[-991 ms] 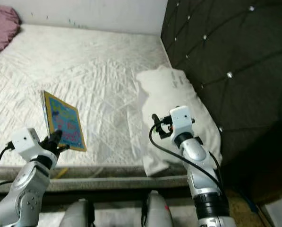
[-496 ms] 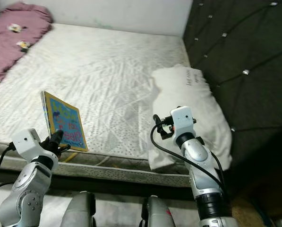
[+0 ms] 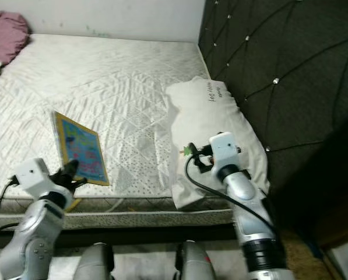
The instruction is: Clean up the room
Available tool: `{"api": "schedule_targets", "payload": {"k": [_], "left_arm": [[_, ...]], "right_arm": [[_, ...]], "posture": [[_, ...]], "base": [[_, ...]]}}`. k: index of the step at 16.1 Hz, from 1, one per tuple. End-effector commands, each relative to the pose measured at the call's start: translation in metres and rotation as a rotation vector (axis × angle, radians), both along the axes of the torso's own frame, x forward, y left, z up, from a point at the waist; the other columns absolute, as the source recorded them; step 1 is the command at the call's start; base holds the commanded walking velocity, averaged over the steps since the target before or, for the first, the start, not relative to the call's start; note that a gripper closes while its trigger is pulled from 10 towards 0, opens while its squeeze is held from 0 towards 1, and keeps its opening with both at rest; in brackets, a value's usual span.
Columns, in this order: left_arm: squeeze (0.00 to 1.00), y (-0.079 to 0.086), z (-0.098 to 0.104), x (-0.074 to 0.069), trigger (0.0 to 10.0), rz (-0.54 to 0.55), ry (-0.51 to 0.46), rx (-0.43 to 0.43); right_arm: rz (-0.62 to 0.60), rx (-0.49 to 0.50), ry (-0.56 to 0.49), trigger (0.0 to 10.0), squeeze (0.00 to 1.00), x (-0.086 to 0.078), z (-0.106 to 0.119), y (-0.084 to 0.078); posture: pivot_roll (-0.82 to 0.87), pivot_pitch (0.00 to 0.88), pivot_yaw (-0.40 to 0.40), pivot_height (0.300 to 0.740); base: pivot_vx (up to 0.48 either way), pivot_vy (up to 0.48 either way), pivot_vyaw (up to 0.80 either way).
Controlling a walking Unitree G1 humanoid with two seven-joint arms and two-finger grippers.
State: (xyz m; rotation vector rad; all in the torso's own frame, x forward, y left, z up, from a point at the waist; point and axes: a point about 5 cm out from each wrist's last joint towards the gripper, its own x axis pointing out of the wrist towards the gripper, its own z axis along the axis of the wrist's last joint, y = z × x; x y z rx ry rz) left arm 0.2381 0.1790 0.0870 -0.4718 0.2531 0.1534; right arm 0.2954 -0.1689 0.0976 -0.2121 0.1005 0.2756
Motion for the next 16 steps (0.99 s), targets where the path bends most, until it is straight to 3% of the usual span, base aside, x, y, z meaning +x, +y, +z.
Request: {"api": "schedule_targets", "payload": {"k": [1,14,16], "left_arm": [[0.0,-0.004,0.0084,0.0032,10.0,0.001,-0.052,-0.018],[0.0,-0.0036,0.0072,0.0062,10.0,0.0,-0.043,-0.022],[0.0,-0.0063,0.0048,0.0067,10.0,-0.004,-0.02,-0.032]], "right_arm": [[0.015,0.003,-0.026,10.0,0.0,0.0024,0.0069,0.0031],[0.011,-0.003,-0.028,10.0,0.0,0.003,0.0063,0.0042],[0.01,-0.003,-0.027,10.0,0.0,0.003,0.006,0.0044]], "posture": [[-0.04,0.0,-0.06,0.665],[-0.04,0.0,-0.054,0.665],[-0.04,0.0,-0.053,0.665]], "base": [[0.382,0.0,0.0],[0.371,0.0,0.0],[0.0,0.0,0.0]]}}
